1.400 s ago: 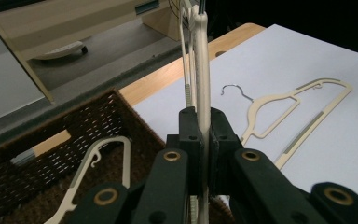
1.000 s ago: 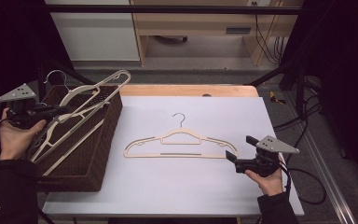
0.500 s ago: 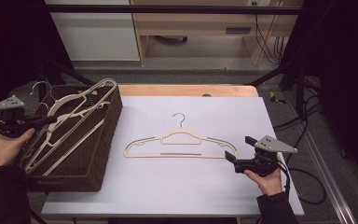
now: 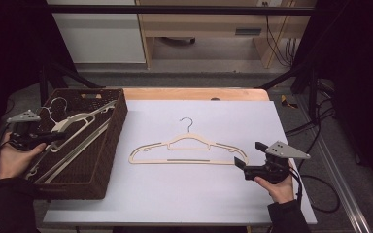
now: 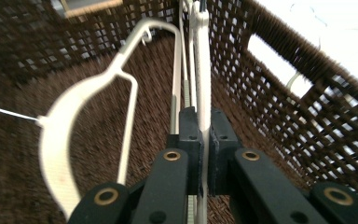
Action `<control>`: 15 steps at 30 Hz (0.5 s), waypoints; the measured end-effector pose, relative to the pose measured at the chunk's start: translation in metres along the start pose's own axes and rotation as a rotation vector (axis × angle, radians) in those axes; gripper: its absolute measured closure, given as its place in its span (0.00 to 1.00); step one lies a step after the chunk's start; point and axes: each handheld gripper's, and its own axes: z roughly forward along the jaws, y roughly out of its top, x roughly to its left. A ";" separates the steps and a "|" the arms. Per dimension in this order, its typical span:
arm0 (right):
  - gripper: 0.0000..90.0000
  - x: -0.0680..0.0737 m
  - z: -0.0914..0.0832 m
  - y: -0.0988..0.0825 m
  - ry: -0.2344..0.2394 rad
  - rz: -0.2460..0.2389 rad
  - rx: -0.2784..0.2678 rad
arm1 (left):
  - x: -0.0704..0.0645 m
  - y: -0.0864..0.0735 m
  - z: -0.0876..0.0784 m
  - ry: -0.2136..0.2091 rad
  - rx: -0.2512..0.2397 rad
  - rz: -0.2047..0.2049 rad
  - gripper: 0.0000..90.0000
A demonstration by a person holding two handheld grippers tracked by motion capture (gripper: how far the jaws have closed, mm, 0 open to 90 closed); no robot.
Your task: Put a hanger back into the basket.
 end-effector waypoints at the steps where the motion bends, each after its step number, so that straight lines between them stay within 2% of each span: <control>1: 0.06 0.000 0.000 0.000 -0.001 0.000 -0.001 | 0.000 -0.002 0.004 0.003 0.009 -0.003 0.96; 4: 0.06 0.000 0.000 0.000 -0.001 0.001 0.000 | 0.004 -0.008 0.007 0.013 0.019 -0.041 0.96; 8: 0.06 0.001 0.001 0.000 0.002 0.000 0.002 | 0.010 -0.016 0.012 0.102 0.076 -0.084 0.93; 11: 0.06 0.001 0.001 0.001 0.004 -0.001 0.000 | 0.014 -0.015 0.013 0.147 0.079 -0.142 0.91; 14: 0.06 0.002 0.001 0.001 0.005 -0.001 0.001 | 0.017 -0.015 0.013 0.200 0.111 -0.174 0.89; 15: 0.06 0.002 0.001 0.001 0.006 -0.001 0.002 | 0.018 -0.016 0.012 0.218 0.114 -0.165 0.88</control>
